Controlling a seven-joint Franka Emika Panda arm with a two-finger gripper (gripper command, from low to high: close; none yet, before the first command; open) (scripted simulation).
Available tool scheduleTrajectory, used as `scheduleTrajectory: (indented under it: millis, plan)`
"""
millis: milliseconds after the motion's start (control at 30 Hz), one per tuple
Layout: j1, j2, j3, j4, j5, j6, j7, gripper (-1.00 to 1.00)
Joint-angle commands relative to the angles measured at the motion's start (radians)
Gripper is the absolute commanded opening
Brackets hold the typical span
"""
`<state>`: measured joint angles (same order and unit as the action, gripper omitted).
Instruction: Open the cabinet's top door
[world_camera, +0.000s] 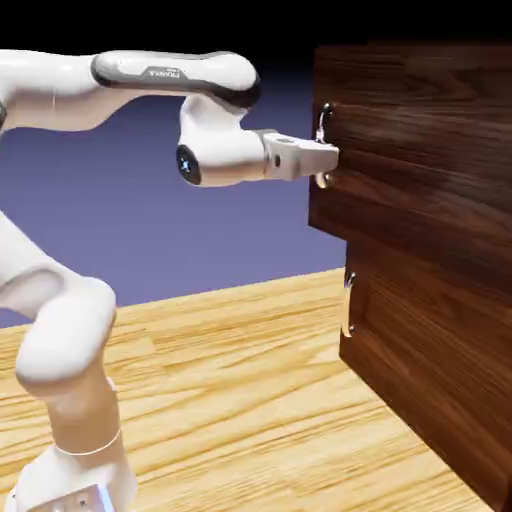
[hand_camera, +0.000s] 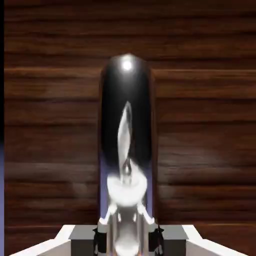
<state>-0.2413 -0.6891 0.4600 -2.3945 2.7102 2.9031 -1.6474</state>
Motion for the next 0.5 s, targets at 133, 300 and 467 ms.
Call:
scheduleTrajectory:
  millis: [133,300,467]
  plan:
    - [0.181,-0.087,-0.161,-0.106,-0.179,-0.012,0.097,-1.0]
    - [0.362,-0.201,-0.324,-0.21,-0.386,-0.003,0.202,-1.0]
    - [0.52,-0.323,-0.463,-0.294,-0.604,0.034,0.314,-1.0]
